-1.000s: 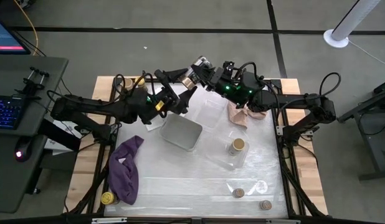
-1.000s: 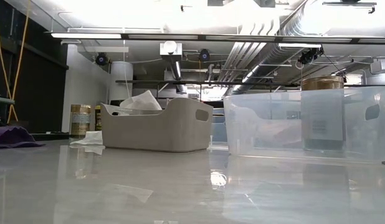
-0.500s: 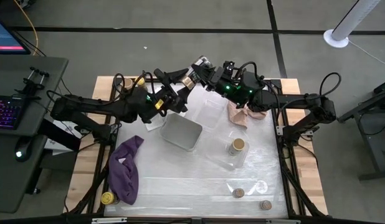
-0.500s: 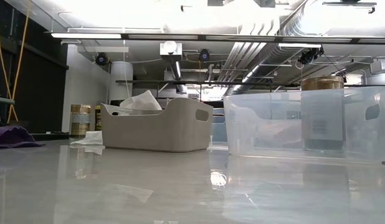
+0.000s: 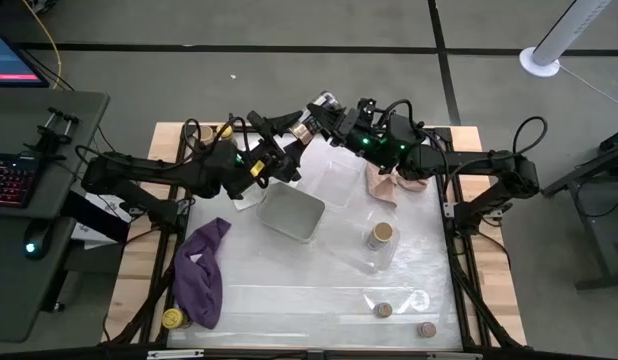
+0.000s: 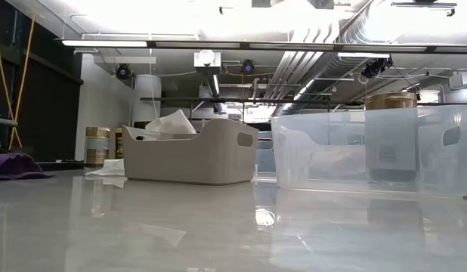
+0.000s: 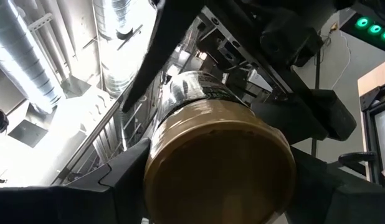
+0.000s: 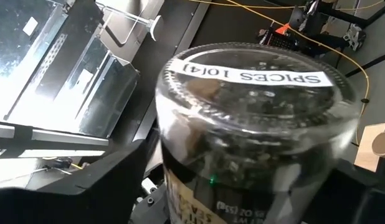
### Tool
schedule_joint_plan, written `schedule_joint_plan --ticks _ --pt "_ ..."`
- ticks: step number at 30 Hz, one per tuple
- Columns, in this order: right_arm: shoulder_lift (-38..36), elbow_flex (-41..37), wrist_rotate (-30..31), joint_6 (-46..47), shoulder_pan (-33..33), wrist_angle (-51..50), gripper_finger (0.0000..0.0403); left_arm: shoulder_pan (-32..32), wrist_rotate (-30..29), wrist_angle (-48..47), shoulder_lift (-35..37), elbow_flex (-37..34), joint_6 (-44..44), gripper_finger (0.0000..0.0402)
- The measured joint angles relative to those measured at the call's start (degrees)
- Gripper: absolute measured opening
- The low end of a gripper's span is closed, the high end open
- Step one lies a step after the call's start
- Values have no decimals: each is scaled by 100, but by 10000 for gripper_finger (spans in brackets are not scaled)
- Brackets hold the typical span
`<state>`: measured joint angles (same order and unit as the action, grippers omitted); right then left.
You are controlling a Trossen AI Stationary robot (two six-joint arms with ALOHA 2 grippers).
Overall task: Sort spices by type
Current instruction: Put the right gold seasoning bottle into the bottom transparent bin
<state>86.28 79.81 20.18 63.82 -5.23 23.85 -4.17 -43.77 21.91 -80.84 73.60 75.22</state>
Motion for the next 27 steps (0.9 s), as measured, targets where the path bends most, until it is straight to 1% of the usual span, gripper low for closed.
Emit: schedule_joint_plan --ticks 3,7,12,16,20,22,24,27 --pt "0 0 -19 -9 -10 -2 373 -2 -156 -2 -4 0 -2 262" --pt "-28 0 -98 -150 -92 -46 375 -11 -613 2 0 0 -23 261" --pt "-298 -4 -410 -551 -304 -222 376 -6 -1234 8 116 0 -669 260" --pt "-644 3 -432 -917 -422 -502 377 -72 -1545 -249 269 -2 -1050 260" --pt "-958 6 -430 -1275 -528 -816 377 -123 -1575 -473 449 -11 -1404 257" --pt "-1120 4 -432 -1485 -583 -967 377 -166 -1572 -737 565 -9 -1760 254" --pt "-1342 4 -430 -1669 -649 -1253 378 -231 -1444 -1295 678 -9 -2316 252" --pt "-1733 6 -436 -2132 -696 -1798 378 -321 -924 -2301 791 -9 -3687 252"
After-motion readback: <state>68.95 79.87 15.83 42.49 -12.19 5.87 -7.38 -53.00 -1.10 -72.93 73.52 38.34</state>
